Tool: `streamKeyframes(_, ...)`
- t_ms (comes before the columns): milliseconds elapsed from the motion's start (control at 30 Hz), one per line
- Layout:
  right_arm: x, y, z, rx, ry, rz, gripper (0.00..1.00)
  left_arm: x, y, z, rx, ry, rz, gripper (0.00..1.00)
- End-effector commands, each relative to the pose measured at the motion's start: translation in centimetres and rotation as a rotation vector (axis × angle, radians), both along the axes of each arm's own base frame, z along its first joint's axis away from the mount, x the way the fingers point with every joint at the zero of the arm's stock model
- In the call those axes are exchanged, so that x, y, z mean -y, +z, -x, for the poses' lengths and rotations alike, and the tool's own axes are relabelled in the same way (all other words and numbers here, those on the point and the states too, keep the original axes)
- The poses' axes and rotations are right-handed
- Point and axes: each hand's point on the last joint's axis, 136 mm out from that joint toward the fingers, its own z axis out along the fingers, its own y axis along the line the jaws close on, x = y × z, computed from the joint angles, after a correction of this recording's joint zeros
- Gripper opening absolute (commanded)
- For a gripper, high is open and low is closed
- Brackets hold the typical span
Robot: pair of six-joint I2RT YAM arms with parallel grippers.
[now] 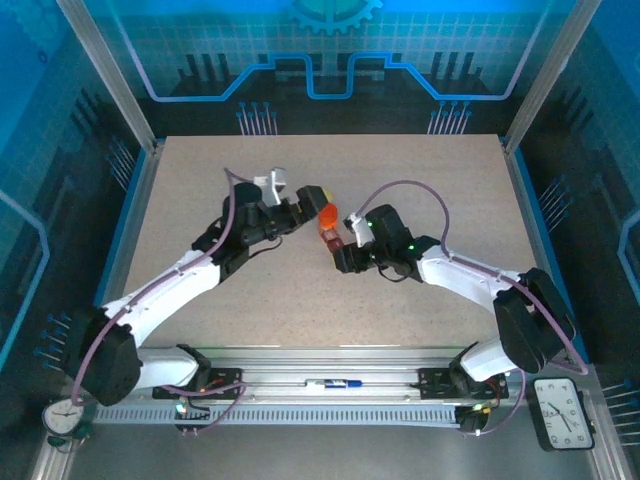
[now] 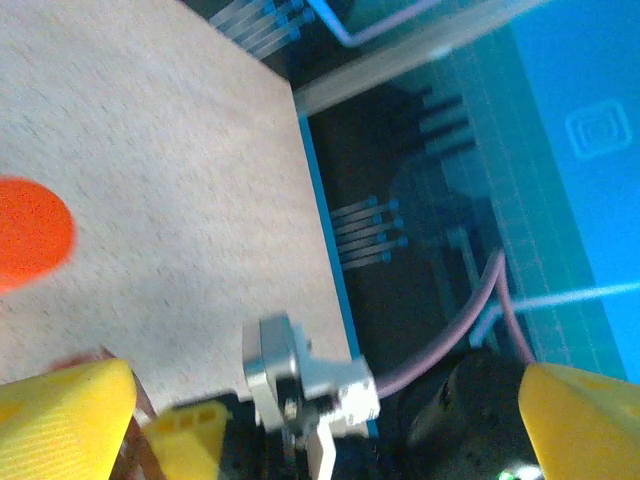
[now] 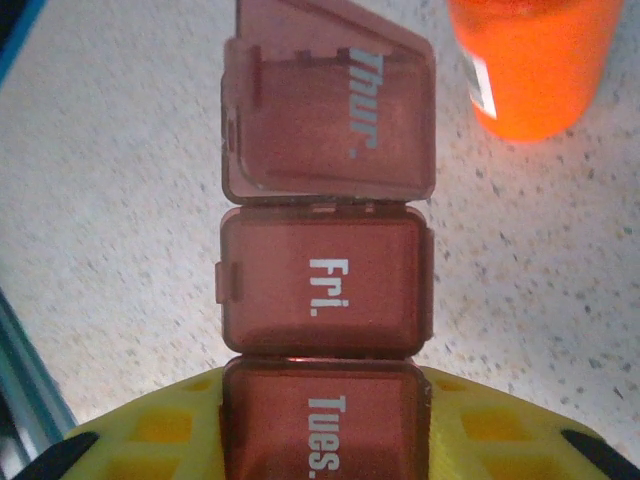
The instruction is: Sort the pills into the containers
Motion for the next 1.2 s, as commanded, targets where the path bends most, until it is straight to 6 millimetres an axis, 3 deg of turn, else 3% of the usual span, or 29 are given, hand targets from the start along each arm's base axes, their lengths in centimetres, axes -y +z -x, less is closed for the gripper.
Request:
streamKeyframes(0, 0.7, -2.4, 0.9, 0.012, 0.074, 0.101, 0.28, -3.7, -1.6, -0.7, -0.023, 0.104, -0.061, 0.99)
streamKeyframes(200, 0.4, -4.8, 1.1, 0.06, 0.172, 0.196, 0.29, -6.7, -3.7, -1.4, -0.066, 0.172, -0.092, 0.99)
streamKeyframes(533, -1.7, -7.8, 3.3, 0.068, 0.349, 0.294, 0.34, -7.0, -5.1, -1.4, -0.095, 0.182, -0.105, 0.99)
streamKeyframes(567, -2.4, -7.3, 2.7, 0.089, 0.354, 0.291, 0.35, -7.0, -5.1, -1.5, -0.097, 0.181, -0.102, 0.99)
streamKeyframes(700, -2.3, -8.2, 2.8, 0.082, 0.37, 0.332, 0.37, -6.9, -5.3, -1.6, -0.105, 0.181, -0.092, 0.99)
streamKeyframes(833, -2.0, -8.7, 2.7, 0.079, 0.361, 0.361, 0.49, -6.7, -5.2, -1.6, -0.104, 0.177, -0.083, 0.99)
streamKeyframes(933, -1.3, -8.9, 2.7, 0.085, 0.338, 0.392, 0.7, -6.7, -5.1, -1.7, -0.102, 0.174, -0.075, 0.99)
streamKeyframes(1000, -0.7, -8.9, 2.8, 0.084, 0.318, 0.408, 0.77, -6.6, -4.9, -1.7, -0.098, 0.17, -0.073, 0.99)
streamKeyframes(1167, 1.3, -9.2, 3.7, 0.058, 0.258, 0.456, 0.79, -6.4, -4.2, -2.0, -0.083, 0.161, -0.077, 0.99)
